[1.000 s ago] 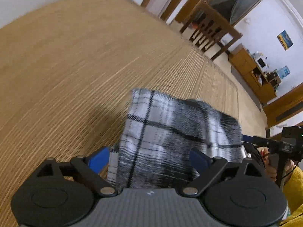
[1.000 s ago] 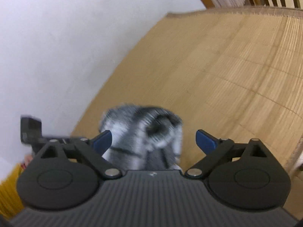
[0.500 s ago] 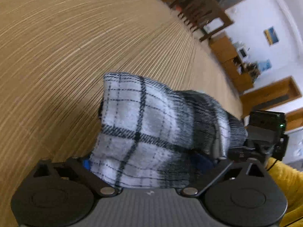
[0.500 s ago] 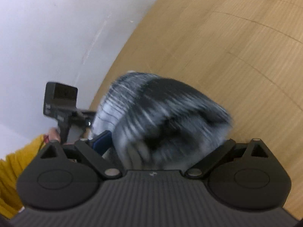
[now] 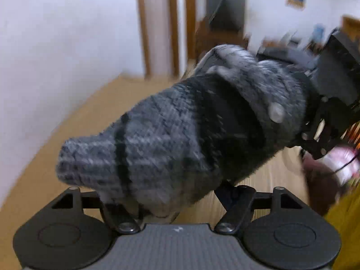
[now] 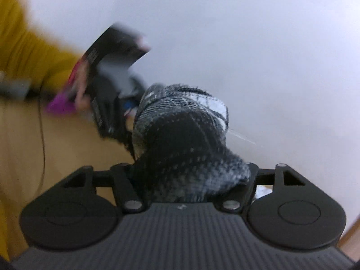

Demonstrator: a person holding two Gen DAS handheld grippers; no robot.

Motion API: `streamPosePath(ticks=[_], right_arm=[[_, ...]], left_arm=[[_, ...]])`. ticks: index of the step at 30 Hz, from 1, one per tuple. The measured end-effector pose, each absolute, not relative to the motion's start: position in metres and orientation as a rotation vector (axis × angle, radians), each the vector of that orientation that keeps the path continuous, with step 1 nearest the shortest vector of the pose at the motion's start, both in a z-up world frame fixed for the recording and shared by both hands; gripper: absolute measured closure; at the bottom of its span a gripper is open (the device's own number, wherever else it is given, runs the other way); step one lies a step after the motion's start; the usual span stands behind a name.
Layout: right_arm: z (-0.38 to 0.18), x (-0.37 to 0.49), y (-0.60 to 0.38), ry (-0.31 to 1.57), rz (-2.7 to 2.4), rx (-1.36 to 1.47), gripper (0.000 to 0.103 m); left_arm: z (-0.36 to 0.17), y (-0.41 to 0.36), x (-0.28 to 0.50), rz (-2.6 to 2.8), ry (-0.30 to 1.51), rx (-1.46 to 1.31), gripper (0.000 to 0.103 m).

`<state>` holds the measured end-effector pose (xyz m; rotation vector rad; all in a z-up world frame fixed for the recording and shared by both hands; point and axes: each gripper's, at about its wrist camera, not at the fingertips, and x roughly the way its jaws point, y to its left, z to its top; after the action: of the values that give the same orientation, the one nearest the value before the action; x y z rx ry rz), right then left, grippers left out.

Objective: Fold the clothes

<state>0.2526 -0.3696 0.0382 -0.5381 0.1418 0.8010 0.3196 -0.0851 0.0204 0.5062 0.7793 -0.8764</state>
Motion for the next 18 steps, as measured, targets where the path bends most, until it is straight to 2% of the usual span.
streamPosePath(ticks=[1,2,3,5,6,11,15,18], right_arm=[[0.016,0.240,-0.354,0.171,0.827,-0.617,0.025],[-0.015,0.226,-0.336,0.235,0.865,-0.712,0.026],[-0.042,0.210,-0.320,0.319,0.913,-0.795,0.027],[-0.085,0.175,-0.296,0.445,0.997,-0.929,0.024],[-0.093,0.153,-0.289,0.435,1.003,-0.968,0.021],[-0.065,0.129,-0.291,0.547,0.865,-0.871,0.019],[-0.040,0.106,-0.289,0.635,0.806,-0.757,0.019],[-0.015,0.089,-0.318,0.640,0.724,-0.521,0.019]], left_arm=[[-0.009,-0.073,0.304,-0.830,0.858,0.533,0.036],[-0.035,-0.063,0.290,-0.801,0.950,0.544,0.039],[-0.059,-0.051,0.272,-0.791,1.062,0.535,0.048],[-0.082,-0.031,0.231,-0.782,1.140,0.522,0.048],[-0.083,-0.020,0.212,-0.762,1.123,0.510,0.043],[-0.065,0.035,0.178,-0.678,1.111,0.244,0.029],[-0.048,0.053,0.168,-0.629,1.045,0.084,0.028],[-0.040,0.060,0.176,-0.651,0.995,-0.014,0.027]])
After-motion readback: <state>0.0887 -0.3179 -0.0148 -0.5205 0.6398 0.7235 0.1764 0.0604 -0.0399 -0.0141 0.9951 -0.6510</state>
